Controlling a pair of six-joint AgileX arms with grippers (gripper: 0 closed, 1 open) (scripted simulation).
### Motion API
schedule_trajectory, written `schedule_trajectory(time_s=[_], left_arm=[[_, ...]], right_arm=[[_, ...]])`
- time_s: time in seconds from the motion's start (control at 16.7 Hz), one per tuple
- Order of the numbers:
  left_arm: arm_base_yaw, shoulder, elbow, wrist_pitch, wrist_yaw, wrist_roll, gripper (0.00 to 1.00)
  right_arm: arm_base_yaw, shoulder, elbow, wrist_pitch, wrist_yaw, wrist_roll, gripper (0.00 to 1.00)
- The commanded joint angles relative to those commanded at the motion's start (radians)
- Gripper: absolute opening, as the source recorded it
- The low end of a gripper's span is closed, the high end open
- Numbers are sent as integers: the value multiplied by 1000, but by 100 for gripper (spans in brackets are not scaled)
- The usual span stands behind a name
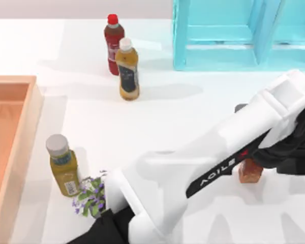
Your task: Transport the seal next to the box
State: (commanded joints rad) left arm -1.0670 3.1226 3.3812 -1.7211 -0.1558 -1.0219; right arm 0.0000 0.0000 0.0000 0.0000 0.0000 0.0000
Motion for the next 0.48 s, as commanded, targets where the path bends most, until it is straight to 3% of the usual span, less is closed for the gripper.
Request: schedule_trajectory(time_s=[0.36,0.48], left_arm=[[4,39,40,-5,1,3,100],[4,39,40,-5,1,3,85]], right_arm=[[0,0,0,0,0,0,100],[0,0,0,0,0,0,100]])
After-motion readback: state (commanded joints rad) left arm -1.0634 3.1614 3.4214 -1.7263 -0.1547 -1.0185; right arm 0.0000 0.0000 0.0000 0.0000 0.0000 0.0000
